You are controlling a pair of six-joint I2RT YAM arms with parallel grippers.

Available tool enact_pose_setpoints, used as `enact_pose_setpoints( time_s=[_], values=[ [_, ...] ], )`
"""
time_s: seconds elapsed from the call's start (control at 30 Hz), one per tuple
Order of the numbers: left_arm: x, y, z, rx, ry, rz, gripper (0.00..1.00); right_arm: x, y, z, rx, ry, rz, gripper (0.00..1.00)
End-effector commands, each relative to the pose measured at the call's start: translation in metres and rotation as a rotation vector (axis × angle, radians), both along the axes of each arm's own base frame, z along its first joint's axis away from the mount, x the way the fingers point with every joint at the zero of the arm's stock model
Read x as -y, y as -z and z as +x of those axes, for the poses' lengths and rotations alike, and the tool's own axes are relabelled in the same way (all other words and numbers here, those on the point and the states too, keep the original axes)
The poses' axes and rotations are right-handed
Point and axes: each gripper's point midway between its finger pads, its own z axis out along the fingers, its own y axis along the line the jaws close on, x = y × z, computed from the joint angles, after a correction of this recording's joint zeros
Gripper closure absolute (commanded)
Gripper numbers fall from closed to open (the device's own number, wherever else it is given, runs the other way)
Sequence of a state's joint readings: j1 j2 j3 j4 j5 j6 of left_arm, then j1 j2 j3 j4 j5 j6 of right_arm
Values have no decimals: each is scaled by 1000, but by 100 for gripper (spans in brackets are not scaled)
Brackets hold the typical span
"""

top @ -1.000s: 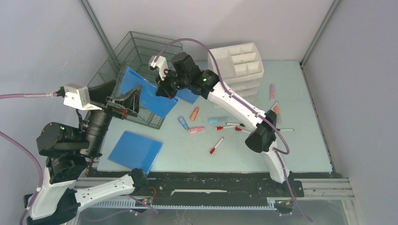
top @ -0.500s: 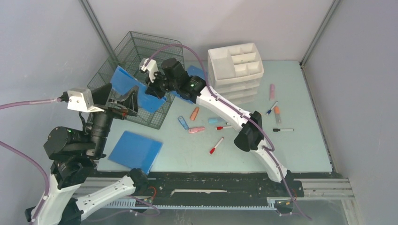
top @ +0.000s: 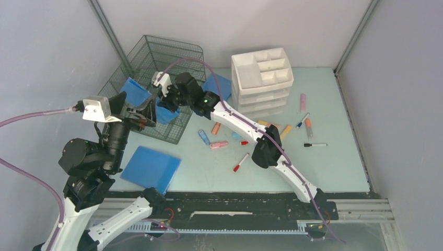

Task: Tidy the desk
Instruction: Place the folder in the storage box.

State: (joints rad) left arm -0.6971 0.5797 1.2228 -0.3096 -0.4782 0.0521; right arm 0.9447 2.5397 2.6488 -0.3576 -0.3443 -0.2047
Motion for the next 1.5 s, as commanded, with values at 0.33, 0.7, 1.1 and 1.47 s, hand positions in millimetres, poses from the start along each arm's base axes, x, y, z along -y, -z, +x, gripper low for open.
enact_pose_setpoints(
  time_s=[0.33,0.7,1.1,1.47],
  values=[
    [20,2,17,-7,64,-18,0,-14,11,16,75,-8,46,100],
    [20,3,17,-5,70,-23,0,-19,26,15,83,6,26,69],
    [20,1,16,1,79,-30,0,-20,20,6,84,-6,23,51],
    [20,1,15,6,81,-35,0,-6,-10,-17,36,-130,26,26]
  ],
)
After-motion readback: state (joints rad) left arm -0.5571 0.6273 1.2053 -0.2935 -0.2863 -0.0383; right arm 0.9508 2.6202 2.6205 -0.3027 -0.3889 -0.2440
